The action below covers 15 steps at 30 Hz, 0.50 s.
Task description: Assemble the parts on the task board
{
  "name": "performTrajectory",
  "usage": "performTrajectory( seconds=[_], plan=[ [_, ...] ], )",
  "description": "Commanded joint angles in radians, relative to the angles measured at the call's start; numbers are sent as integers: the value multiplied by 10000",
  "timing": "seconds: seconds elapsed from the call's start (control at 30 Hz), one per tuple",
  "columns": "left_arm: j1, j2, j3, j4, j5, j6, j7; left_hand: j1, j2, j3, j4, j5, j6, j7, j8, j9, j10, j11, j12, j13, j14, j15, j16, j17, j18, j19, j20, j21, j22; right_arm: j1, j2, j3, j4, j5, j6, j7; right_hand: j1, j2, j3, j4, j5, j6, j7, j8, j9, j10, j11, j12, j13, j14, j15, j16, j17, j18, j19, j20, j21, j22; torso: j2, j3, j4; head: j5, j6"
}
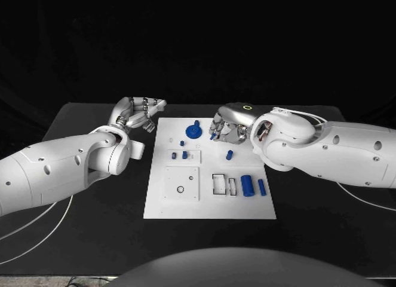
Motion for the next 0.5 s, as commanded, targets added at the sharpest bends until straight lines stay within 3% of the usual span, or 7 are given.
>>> performTrajectory(
  seconds=[0.03, 0.5],
  plan=[
    [1, 38, 5, -7, 30, 166, 60, -15, 92, -61, -14, 45, -34, -66, 42, 9, 29, -66, 13, 11, -101, 0, -23, -9, 70, -69, 23, -35, -13, -33, 190, 2, 120, -786, 383, 300, 25, 84, 35, -56, 62, -7, 91, -9, 16, -16, 84, -48, -9, 1042, 97, 41, 2635, -68, 1066, 59, 45, 2632, 4, -3, 7, 35, -22],
    [1, 64, 5, -62, 24, 197, 50, -15, 92, -61, -14, 45, -34, -66, 42, 9, 29, -66, 13, 11, -101, 0, -23, -9, 70, -69, 23, -35, -13, -301, 812, -4, 223, -2017, 1090, 379, 47, 101, 63, -76, 63, -40, 110, -44, 10, -64, 101, -55, -11, 1042, 125, 41, 2635, -68, 1066, 86, 45, 2632, 1, -4, -18, 248, -40]
  ],
)
